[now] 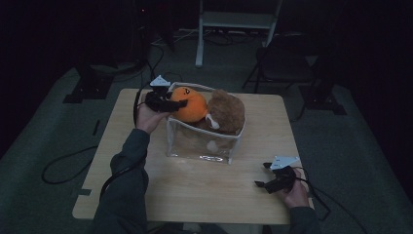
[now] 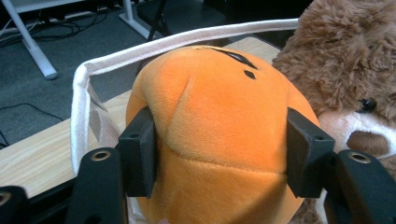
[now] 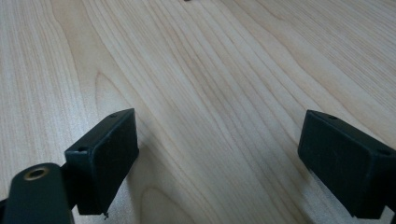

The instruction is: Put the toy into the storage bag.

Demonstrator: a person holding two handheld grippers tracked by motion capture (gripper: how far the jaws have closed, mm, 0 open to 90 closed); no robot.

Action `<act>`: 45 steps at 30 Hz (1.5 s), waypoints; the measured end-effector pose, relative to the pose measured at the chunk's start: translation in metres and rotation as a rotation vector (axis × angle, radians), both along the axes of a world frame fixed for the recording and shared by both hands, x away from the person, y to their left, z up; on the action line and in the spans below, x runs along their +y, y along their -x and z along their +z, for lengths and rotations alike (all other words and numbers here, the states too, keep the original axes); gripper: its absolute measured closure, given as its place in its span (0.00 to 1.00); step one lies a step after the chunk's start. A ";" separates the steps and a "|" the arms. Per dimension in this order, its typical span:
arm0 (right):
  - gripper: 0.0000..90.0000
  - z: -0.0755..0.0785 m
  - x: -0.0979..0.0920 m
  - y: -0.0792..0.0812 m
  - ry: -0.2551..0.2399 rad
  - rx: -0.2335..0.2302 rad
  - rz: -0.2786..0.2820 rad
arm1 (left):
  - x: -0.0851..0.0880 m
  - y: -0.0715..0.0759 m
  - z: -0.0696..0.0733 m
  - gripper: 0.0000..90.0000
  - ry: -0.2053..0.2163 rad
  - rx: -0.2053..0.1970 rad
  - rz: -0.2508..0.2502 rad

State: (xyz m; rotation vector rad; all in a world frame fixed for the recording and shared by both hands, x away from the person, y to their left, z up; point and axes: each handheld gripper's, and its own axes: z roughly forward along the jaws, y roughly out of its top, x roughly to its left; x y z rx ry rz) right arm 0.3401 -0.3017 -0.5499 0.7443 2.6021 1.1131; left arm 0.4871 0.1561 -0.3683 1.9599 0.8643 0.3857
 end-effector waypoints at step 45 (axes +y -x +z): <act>0.13 0.000 0.000 0.000 0.000 0.000 -0.004 | 0.030 0.006 0.000 0.33 0.091 -0.043 0.167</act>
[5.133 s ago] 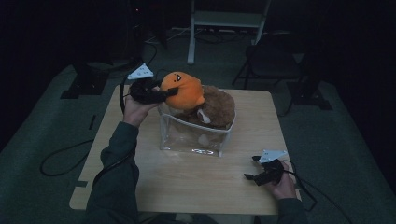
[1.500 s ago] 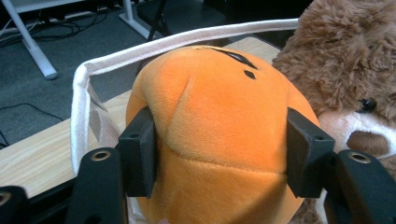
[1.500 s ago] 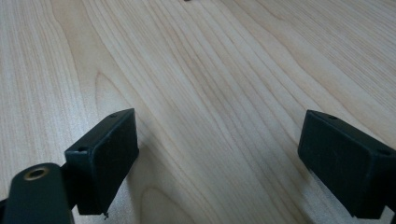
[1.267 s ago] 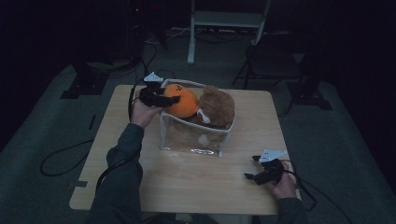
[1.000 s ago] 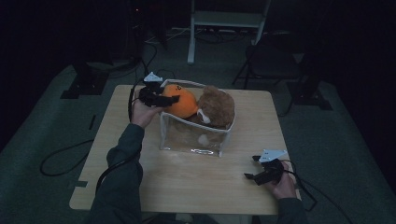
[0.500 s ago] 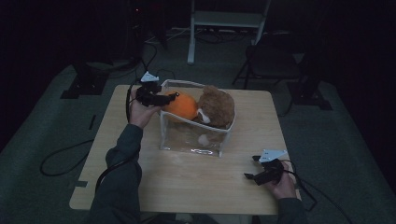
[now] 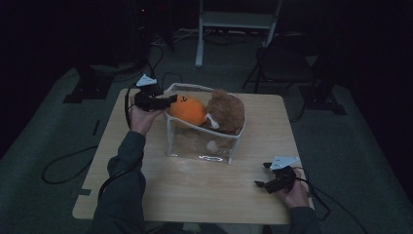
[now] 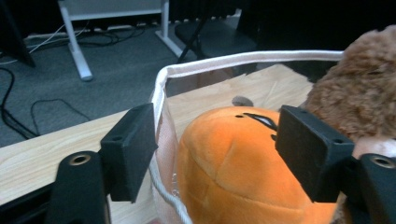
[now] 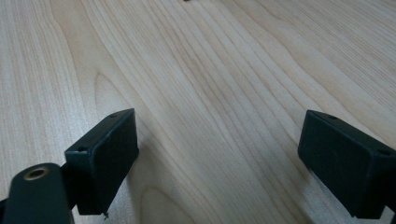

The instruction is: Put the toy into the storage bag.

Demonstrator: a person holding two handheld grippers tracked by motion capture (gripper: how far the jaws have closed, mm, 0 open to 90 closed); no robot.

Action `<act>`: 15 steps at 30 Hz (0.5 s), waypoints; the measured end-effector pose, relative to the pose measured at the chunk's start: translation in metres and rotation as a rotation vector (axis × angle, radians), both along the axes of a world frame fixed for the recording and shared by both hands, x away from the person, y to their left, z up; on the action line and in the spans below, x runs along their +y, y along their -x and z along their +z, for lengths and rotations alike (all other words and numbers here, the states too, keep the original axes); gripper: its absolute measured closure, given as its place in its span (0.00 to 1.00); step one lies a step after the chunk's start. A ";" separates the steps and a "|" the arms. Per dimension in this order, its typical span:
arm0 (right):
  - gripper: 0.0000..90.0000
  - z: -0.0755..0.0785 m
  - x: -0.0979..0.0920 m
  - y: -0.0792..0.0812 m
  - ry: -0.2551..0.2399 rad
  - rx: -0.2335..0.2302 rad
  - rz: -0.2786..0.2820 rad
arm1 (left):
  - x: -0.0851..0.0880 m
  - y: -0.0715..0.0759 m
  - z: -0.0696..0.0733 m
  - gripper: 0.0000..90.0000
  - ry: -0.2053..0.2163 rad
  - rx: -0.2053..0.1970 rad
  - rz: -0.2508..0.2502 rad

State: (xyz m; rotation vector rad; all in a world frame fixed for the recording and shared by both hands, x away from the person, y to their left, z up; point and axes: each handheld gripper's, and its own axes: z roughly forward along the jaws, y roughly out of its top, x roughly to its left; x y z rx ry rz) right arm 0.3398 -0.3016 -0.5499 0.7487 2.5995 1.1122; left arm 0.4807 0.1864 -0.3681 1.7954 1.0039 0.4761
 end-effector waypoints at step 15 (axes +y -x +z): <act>0.13 0.000 0.000 0.000 0.000 0.000 -0.005 | 0.010 0.016 0.004 0.36 0.034 -0.016 -0.010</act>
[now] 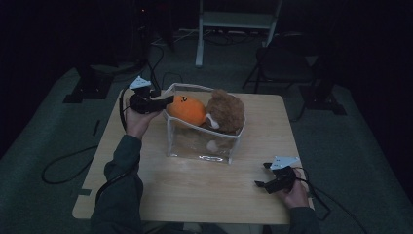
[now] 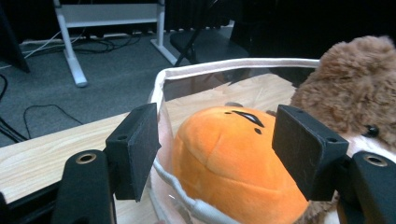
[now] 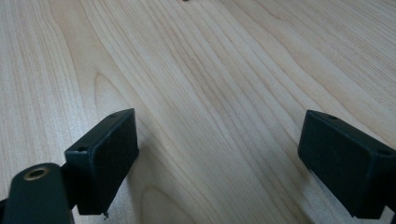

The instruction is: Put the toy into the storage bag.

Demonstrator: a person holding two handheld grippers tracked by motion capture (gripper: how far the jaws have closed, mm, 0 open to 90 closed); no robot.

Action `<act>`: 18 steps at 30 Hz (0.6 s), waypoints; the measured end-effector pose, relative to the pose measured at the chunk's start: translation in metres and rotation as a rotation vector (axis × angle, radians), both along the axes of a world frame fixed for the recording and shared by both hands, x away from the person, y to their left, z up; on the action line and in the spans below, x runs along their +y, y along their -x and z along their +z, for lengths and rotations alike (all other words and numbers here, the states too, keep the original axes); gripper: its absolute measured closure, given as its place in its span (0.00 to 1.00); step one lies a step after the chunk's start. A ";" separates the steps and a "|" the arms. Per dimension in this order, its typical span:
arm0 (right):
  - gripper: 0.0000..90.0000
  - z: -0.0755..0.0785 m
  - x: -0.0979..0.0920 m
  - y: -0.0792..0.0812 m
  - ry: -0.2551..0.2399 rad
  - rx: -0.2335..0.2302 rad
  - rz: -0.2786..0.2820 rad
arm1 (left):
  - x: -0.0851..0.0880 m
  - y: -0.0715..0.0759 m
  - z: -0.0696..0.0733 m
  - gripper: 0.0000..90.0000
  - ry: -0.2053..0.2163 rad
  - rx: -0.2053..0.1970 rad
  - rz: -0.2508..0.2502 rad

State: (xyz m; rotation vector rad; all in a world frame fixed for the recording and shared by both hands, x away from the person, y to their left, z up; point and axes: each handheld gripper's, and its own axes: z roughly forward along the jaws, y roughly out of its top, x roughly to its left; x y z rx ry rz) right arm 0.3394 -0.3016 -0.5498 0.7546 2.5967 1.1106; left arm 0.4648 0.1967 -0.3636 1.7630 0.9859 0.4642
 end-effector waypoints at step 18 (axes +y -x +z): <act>0.13 0.000 0.000 0.000 0.000 0.000 -0.002 | 0.003 0.002 -0.010 0.34 0.019 0.017 0.008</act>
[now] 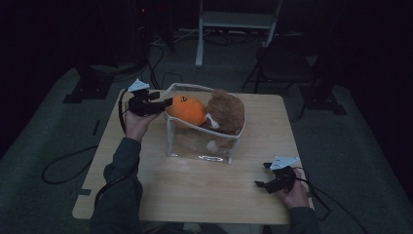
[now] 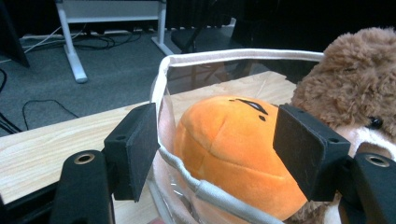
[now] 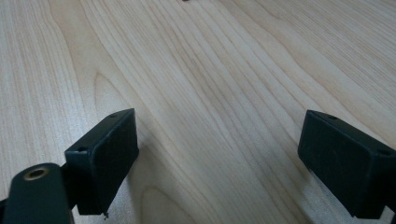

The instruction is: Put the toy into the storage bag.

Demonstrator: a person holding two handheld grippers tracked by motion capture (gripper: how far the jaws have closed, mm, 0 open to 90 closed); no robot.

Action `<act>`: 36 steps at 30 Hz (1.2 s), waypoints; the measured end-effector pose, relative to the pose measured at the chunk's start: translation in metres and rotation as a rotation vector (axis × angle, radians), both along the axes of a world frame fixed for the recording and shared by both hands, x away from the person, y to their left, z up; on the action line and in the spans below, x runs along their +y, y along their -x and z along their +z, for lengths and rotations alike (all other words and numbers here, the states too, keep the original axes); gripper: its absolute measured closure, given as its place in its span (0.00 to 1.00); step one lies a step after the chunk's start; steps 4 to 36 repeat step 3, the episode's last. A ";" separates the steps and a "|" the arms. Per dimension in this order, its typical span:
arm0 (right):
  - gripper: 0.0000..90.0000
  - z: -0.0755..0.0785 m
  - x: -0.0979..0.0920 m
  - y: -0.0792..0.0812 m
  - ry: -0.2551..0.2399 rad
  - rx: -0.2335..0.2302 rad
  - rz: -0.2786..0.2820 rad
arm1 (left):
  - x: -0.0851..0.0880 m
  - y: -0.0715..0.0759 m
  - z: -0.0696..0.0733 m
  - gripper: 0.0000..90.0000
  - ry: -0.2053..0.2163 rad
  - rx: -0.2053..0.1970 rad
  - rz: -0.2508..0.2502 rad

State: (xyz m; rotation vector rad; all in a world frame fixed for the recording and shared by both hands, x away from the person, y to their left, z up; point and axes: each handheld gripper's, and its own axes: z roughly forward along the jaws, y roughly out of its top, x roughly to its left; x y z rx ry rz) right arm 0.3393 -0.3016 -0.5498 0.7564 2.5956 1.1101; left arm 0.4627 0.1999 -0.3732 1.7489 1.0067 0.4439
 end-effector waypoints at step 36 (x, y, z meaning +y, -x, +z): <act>0.13 0.000 0.000 0.000 0.000 0.000 0.000 | 0.000 0.001 0.000 0.34 0.003 -0.002 -0.002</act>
